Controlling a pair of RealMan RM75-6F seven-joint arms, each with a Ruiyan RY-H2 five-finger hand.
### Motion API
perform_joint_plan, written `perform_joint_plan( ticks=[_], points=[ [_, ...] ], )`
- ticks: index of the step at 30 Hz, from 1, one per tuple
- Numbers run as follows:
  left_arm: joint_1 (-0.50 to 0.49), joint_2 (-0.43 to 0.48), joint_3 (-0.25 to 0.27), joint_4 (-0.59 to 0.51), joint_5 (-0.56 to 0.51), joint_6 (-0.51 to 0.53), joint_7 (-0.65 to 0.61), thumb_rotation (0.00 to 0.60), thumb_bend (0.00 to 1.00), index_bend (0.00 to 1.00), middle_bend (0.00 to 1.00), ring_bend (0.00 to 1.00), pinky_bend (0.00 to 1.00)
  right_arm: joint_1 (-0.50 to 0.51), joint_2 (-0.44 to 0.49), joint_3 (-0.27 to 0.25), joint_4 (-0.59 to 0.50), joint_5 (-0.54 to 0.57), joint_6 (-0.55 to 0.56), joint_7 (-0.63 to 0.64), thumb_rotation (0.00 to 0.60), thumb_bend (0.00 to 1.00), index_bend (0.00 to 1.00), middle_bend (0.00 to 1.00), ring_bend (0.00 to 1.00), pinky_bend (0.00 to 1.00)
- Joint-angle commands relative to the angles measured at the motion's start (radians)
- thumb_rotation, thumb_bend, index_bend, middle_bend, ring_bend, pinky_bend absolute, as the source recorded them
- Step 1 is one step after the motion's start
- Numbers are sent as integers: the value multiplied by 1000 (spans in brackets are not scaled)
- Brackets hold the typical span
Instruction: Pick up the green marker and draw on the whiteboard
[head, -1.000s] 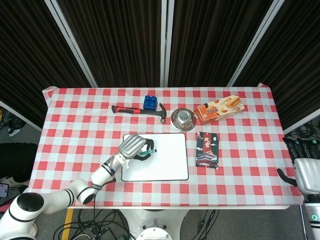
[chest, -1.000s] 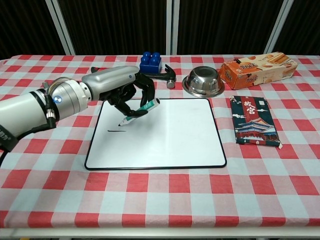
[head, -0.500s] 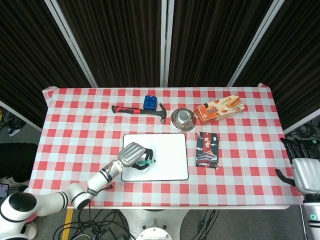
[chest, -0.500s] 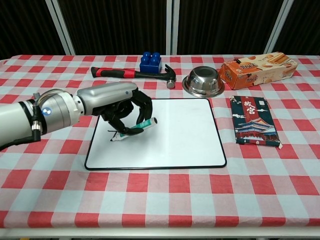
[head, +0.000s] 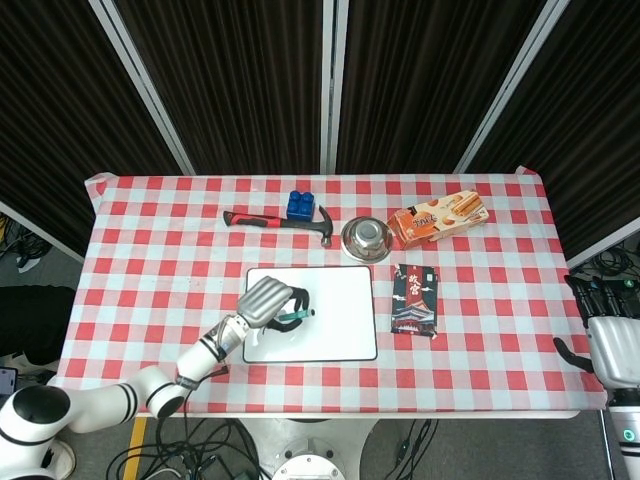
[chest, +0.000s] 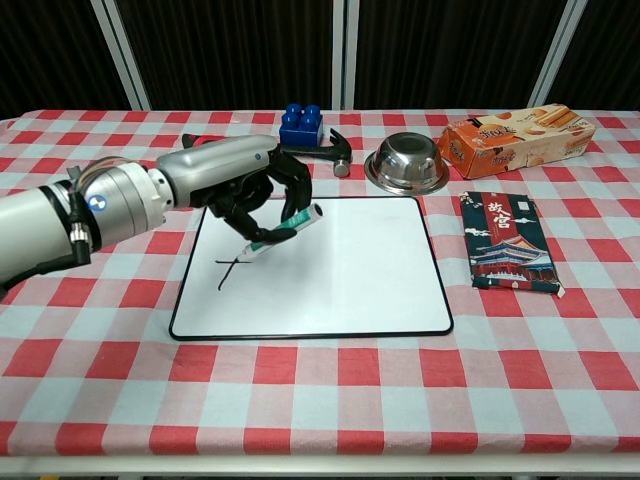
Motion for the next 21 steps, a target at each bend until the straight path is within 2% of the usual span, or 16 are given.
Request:
perform_joint_plan(
  ticks=[1, 12, 21],
  points=[
    [-10, -23, -10, 33, -13, -17, -5, 600, 408, 540, 558, 781, 883, 3, 1, 1, -1, 1, -3, -3, 600, 155, 50, 119, 30, 136],
    [-13, -58, -7, 93, -22, -39, -36, 600, 408, 540, 558, 781, 883, 4, 1, 1, -2, 7, -11, -5, 600, 155, 51, 119, 30, 137],
    [-25, -56, -1, 1, -5, -47, -37, 600, 408, 540, 558, 781, 883, -5, 7, -3, 2, 4, 1, 4, 600, 155, 53, 119, 30, 138]
  ],
)
